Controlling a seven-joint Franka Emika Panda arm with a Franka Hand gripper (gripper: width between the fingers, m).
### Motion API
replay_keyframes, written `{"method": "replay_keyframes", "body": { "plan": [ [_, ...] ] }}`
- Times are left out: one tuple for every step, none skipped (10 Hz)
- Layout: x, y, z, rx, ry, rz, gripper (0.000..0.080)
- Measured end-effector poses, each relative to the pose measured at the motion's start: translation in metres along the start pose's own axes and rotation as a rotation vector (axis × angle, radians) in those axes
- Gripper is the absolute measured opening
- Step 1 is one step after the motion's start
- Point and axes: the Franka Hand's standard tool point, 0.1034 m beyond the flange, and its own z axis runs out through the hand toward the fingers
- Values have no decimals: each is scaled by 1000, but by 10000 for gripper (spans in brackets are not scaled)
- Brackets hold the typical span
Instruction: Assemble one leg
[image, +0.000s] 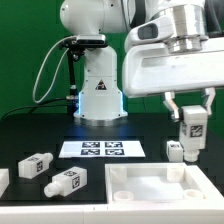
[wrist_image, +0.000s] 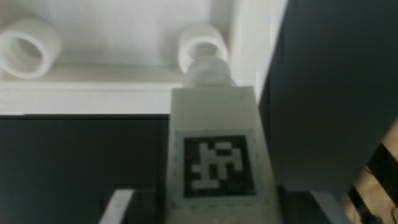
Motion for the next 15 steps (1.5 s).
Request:
{"method": "replay_keyframes", "body": {
  "plan": [
    [-3,1,2,-2,42,-1,285],
    [-3,1,2,-2,75,-3,285],
    [-4,3,4,-6,86,-37,285],
    [-10,6,10,-15,101,-71,285],
    [-12,1,18,-14,83,-83,285],
    [-10,-5,24,-15,93,-95,285],
    [-14,-2,31,-20,100,-95,285],
    [-13,-3,29,-20,100,-95,285],
    [-12,-3,29,-19,100,-95,285],
    [-13,-3,29,-20,99,-95,285],
    [-14,-2,31,-20,96,-95,285],
    [-21,-3,37,-20,84,-98,285],
    [-26,-4,43,-20,72,-101,285],
    [-26,-2,44,-22,71,-98,285],
    [-26,-5,45,-19,70,-101,285]
  ]
}}
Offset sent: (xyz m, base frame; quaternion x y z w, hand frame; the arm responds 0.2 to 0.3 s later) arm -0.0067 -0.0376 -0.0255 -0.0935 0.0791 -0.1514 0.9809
